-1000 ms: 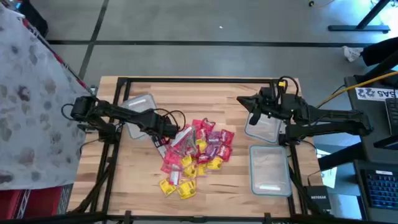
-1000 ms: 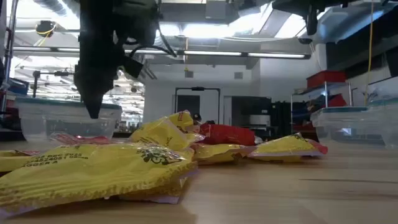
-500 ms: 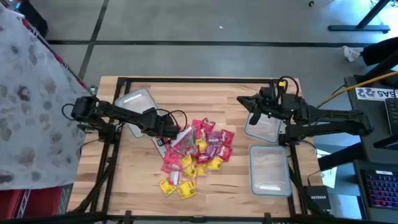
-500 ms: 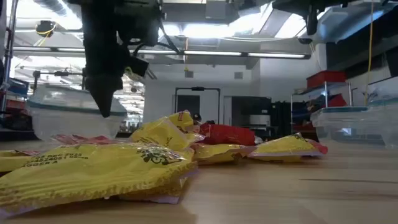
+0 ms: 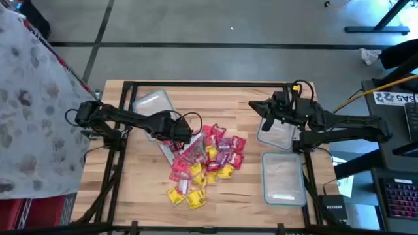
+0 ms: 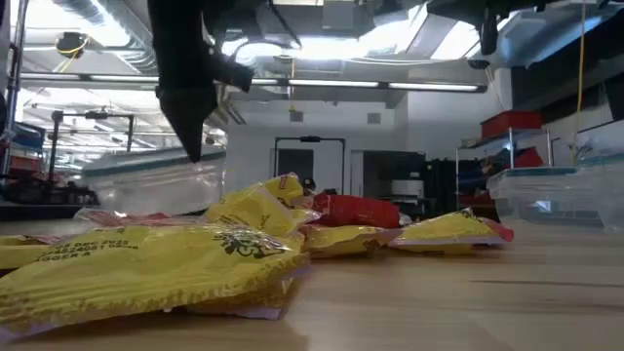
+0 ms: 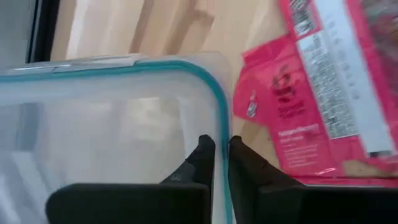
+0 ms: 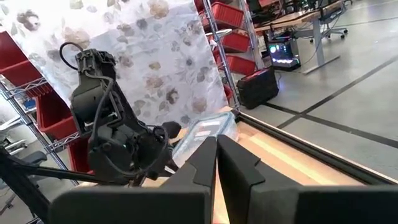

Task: Sort candy
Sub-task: Open the rectangular transparent bin

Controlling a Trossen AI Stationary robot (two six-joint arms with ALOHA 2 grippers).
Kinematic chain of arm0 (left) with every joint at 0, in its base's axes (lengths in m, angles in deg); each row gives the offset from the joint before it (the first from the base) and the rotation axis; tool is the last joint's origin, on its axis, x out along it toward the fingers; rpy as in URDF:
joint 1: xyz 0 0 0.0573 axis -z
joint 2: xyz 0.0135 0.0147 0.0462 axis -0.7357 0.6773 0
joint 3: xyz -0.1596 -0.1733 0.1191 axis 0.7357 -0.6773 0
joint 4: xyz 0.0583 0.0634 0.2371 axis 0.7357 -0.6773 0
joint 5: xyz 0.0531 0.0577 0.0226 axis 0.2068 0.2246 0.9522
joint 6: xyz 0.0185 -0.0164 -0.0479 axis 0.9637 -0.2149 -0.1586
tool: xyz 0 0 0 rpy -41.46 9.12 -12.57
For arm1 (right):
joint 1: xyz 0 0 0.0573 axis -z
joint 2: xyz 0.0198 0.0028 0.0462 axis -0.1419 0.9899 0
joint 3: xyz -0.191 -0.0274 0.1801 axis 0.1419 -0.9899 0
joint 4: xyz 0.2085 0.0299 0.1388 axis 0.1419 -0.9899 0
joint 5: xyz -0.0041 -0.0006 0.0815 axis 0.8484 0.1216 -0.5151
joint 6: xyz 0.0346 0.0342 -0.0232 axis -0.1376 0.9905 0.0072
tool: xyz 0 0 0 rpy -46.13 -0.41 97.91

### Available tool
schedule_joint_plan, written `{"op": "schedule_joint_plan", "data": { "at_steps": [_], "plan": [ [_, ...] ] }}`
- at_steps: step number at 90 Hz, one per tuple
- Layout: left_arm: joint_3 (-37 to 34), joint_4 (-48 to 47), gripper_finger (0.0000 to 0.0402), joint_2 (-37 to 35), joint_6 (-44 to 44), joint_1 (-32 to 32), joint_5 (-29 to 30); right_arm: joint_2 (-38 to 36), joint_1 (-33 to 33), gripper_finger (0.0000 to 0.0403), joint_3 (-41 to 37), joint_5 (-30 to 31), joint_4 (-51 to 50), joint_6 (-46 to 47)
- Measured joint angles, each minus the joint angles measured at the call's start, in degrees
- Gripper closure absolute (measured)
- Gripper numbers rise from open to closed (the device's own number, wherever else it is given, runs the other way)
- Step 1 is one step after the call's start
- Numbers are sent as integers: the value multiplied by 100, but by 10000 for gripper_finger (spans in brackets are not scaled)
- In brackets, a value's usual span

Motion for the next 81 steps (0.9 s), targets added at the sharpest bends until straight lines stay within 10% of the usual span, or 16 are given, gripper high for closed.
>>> {"op": "schedule_joint_plan", "data": {
  "at_steps": [41, 81],
  "plan": [
    [317, 65, 394, -14, 661, -48, -354, -2, 0, 402, 2, -2, -9, 0],
    [136, -1072, 193, -15, 1574, -277, -1194, -2, 0, 402, 1, -4, -9, 2]
  ]
}}
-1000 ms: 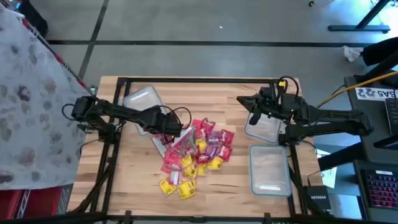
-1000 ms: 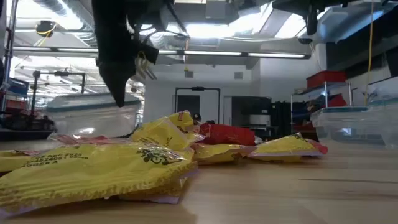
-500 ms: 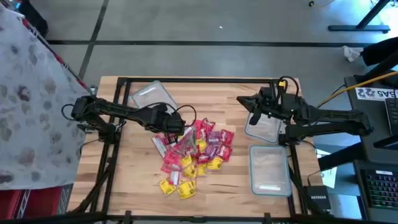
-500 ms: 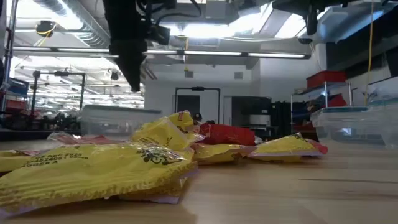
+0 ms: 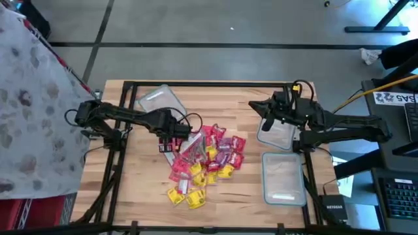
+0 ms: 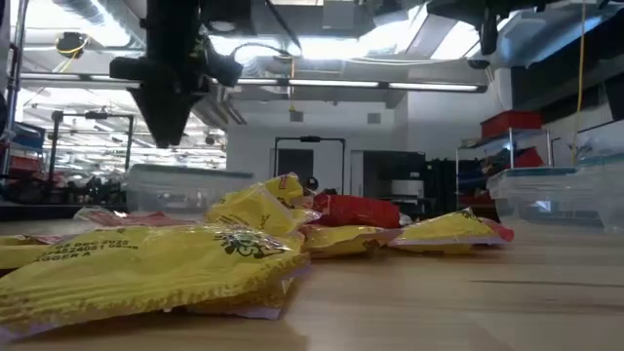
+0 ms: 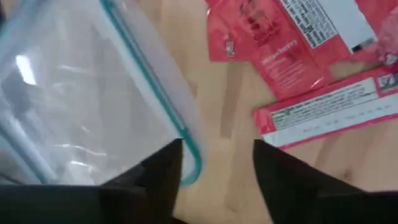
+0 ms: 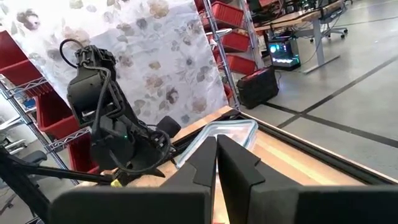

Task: Sort candy
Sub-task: Open the rectangular transparent bin

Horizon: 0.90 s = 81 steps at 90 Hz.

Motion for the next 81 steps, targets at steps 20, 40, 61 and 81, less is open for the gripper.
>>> {"op": "schedule_joint_plan", "data": {
  "at_steps": [20, 40, 61, 81],
  "plan": [
    [-719, -10, 126, 1, -577, -187, 228, 1, 0, 402, -1, -1, 2, 48],
    [-1266, 582, 123, -4, -754, -87, 899, 0, 0, 402, -1, -1, 9, 68],
    [-1499, 727, 192, -17, -721, -117, 1229, 0, 0, 402, -1, -2, 11, 68],
    [-1469, 981, 334, -19, -714, -257, 1344, 2, 0, 402, 0, -1, 9, 68]
  ]
}}
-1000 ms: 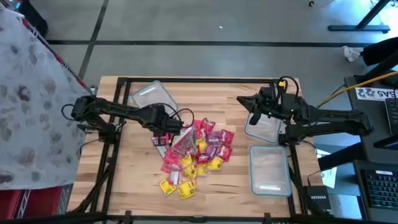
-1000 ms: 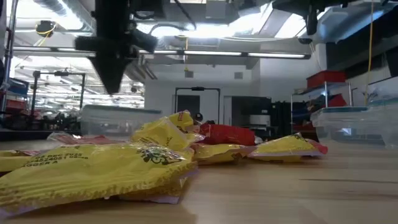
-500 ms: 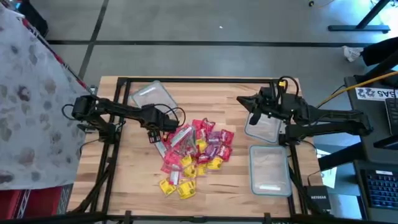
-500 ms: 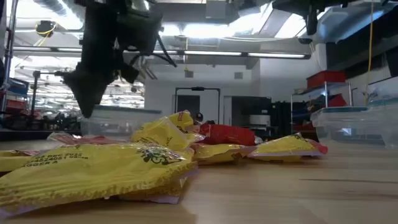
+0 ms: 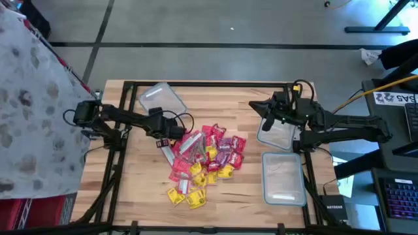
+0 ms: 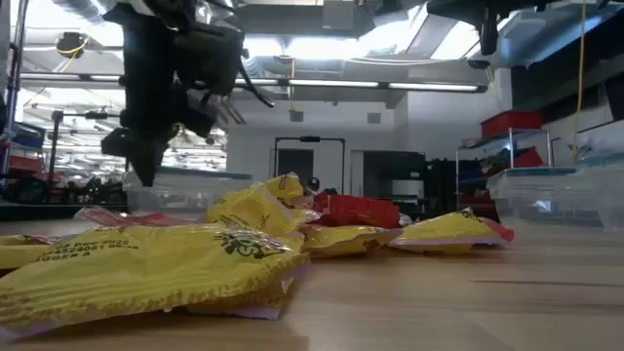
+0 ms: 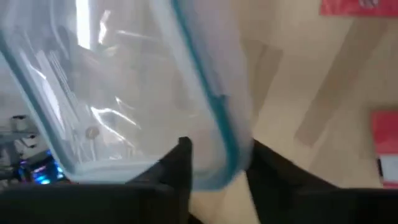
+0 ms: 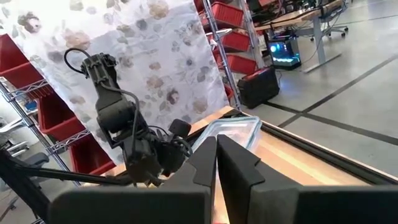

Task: Sort candy
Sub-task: Open the rectangular transparent bin

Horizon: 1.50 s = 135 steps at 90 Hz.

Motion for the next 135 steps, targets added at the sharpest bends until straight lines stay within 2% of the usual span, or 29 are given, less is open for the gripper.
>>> {"op": "schedule_joint_plan", "data": {
  "at_steps": [8, 20, 34, 87, 118, 135],
  "plan": [
    [78, 43, 367, -10, -17, -25, -178, -1, 0, 402, 1, 0, 0, -20],
    [210, 143, 387, 85, -37, -25, -665, 0, 0, 402, 1, 0, 1, -22],
    [378, 139, 401, 19, -33, -28, -532, 0, 0, 402, 1, 0, 0, -24],
    [571, 100, 401, 28, 8, 3, -343, 0, 0, 402, -1, 0, -2, -24],
    [862, 258, 401, 26, 900, -227, -148, 0, 0, 402, 0, 94, -5, -28],
    [1126, 147, 389, 26, 1051, -355, -702, 0, 0, 402, 0, 92, -29, -28]
  ]
}}
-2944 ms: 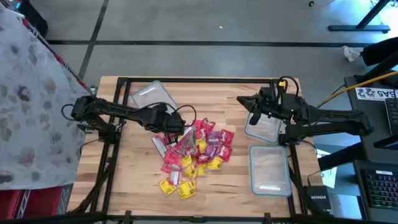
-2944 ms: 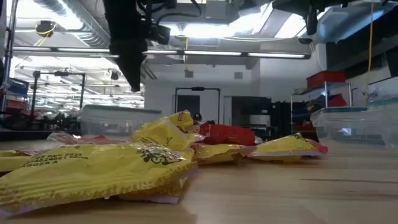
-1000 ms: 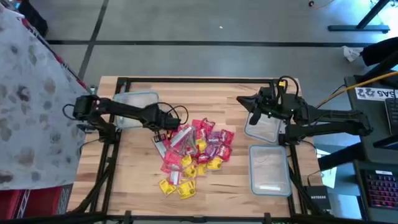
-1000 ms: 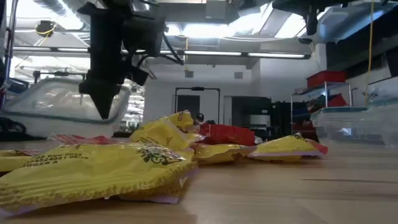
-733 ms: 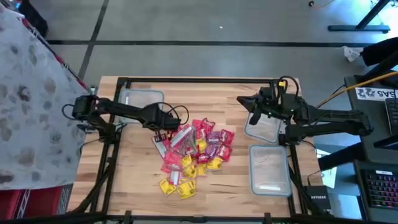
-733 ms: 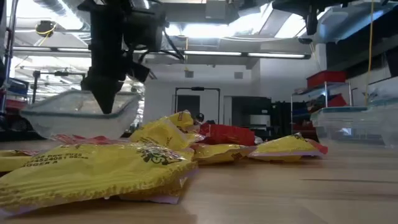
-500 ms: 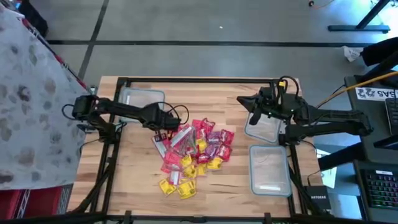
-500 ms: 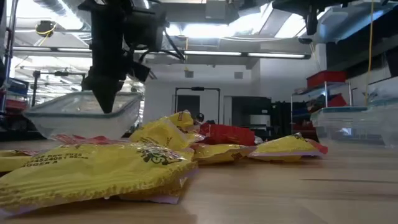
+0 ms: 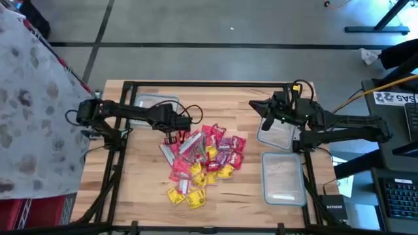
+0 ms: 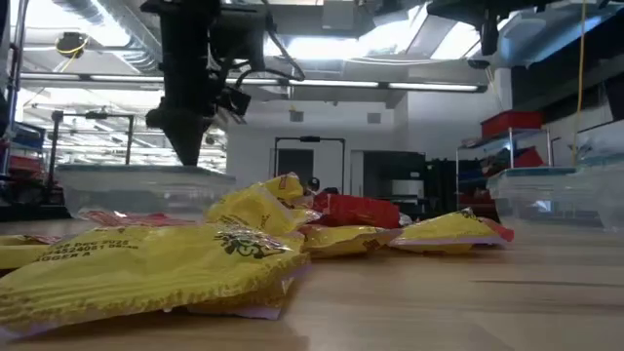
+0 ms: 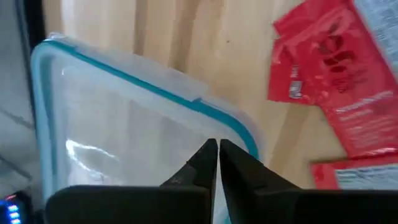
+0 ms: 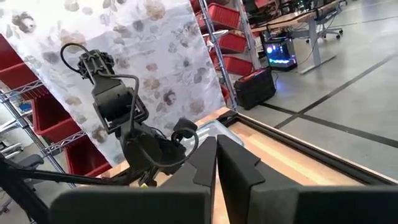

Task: Sort candy
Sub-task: Open the rectangular transparent bin

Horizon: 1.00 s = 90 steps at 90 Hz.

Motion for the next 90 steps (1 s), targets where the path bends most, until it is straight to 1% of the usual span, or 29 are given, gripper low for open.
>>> {"op": "schedule_joint_plan", "data": {
  "at_steps": [12, 24, 30, 37, 43, 53, 59, 65, 75, 83, 90],
  "plan": [
    [559, -348, 349, 0, -228, -29, -644, 0, 0, 402, -1, 0, -319, -1],
    [994, -679, 295, -2, -395, 21, -1319, 0, 0, 402, 0, -2, -686, -2],
    [1082, -779, 267, -4, -451, 67, -1507, 1, 0, 402, -1, -2, -810, -2],
    [1084, -957, 235, -4, -420, 163, -1543, 0, 0, 402, 0, -2, -842, -1],
    [1039, -977, 211, -7, -324, 268, -1343, 0, 0, 402, -1, -2, -840, -2],
    [775, -653, 180, -9, -370, 390, -546, 0, 0, 402, -1, -2, -830, -30],
    [535, -375, 169, -9, -495, 391, -279, 0, 0, 402, -1, -4, -824, -35],
    [258, -177, 164, -8, -649, 387, -86, 0, 0, 402, -1, -51, -819, -36],
    [-115, -146, 163, -7, -919, 408, 461, 0, 0, 402, -1, -258, -782, -35],
    [-335, -14, 163, -7, -1075, 404, 613, 0, 0, 402, -1, -400, -787, -32],
    [-503, 285, 163, -7, -1074, 404, 677, 0, 0, 402, -1, -400, -785, 14]
  ]
}}
